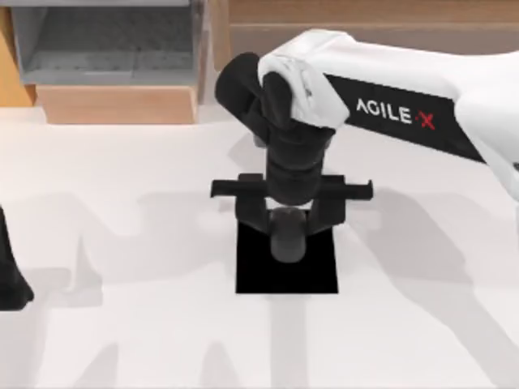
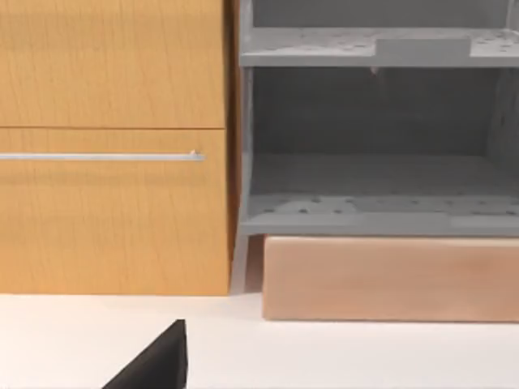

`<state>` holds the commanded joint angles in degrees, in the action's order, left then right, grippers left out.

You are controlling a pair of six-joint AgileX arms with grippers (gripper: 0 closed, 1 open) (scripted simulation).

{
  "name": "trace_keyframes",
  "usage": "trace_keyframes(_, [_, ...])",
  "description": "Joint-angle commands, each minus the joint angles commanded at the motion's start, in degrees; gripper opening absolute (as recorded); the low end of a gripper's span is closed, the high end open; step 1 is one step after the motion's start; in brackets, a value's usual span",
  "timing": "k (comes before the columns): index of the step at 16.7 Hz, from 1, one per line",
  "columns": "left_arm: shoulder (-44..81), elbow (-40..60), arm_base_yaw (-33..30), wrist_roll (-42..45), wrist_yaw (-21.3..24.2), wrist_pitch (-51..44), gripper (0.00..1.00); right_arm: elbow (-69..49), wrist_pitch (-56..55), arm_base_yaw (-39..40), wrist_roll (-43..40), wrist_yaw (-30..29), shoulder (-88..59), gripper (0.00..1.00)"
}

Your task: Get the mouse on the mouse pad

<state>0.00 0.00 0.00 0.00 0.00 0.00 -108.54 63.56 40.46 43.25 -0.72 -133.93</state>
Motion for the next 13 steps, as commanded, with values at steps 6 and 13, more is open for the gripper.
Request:
trace_keyframes(6, [0.0,0.0,0.0,0.0,0.0,0.0,1.00,0.0,0.0,0.0,0.0,0.0,0.0,0.30])
trace_keyframes(13, [0.0,0.0,0.0,0.0,0.0,0.0,1.00,0.0,0.0,0.0,0.0,0.0,0.0,0.83])
